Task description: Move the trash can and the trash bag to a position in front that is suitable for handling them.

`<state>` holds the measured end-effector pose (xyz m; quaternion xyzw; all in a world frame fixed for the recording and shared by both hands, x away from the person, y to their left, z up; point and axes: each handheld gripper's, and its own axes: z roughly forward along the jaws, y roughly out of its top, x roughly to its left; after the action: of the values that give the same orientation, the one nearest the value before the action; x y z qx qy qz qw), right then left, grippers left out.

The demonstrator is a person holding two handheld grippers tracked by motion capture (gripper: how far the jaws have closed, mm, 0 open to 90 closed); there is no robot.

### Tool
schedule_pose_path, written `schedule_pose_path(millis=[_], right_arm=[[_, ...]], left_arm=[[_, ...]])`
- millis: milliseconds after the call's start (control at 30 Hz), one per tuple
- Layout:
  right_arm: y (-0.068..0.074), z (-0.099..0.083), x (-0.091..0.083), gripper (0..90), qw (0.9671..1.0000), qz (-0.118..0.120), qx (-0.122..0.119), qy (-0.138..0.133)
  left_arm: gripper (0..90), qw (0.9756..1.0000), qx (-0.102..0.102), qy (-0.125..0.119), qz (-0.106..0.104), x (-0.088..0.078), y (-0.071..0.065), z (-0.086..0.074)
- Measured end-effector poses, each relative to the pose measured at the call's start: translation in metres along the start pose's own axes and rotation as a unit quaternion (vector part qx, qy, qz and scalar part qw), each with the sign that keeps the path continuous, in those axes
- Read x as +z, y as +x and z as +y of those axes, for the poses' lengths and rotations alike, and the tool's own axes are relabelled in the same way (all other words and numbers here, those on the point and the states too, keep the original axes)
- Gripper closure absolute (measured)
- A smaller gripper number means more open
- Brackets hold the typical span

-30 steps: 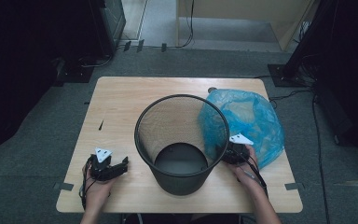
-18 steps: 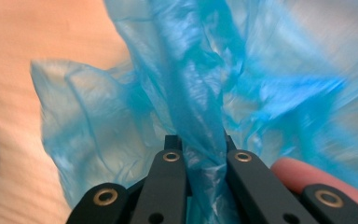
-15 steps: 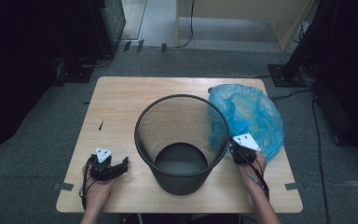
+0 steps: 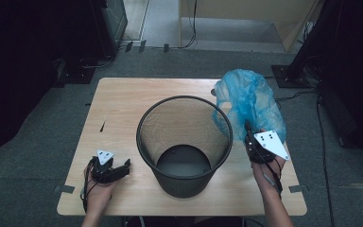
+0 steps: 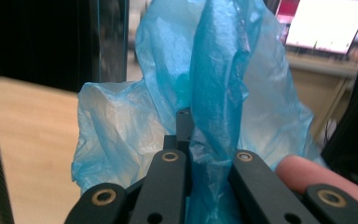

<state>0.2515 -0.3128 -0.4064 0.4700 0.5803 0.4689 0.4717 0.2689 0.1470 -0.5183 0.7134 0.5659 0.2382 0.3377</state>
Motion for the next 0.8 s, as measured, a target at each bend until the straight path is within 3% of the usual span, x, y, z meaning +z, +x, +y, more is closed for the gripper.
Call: schedule_pose_path(millis=[200, 433, 767, 800], right_arm=[[0.003, 0.027, -0.018, 88.1, 0.9986, 0.01, 0.004, -0.053], [0.01, 0.057, -0.039, 88.1, 0.9941, 0.031, 0.002, -0.104], [0.025, 0.092, -0.072, 87.8, 0.9827, 0.07, -0.005, -0.172], [0.025, 0.092, -0.072, 87.8, 0.9827, 0.07, -0.005, -0.172]], left_arm=[[22.1, 1.0, 0.0, 0.0, 0.001, 0.0, 0.0, 0.0], [22.1, 1.0, 0.002, 0.002, 0.001, 0.0, 0.0, 0.0], [22.1, 1.0, 0.002, 0.001, 0.001, 0.0, 0.0, 0.0], [22.1, 1.0, 0.002, 0.001, 0.001, 0.0, 0.0, 0.0]])
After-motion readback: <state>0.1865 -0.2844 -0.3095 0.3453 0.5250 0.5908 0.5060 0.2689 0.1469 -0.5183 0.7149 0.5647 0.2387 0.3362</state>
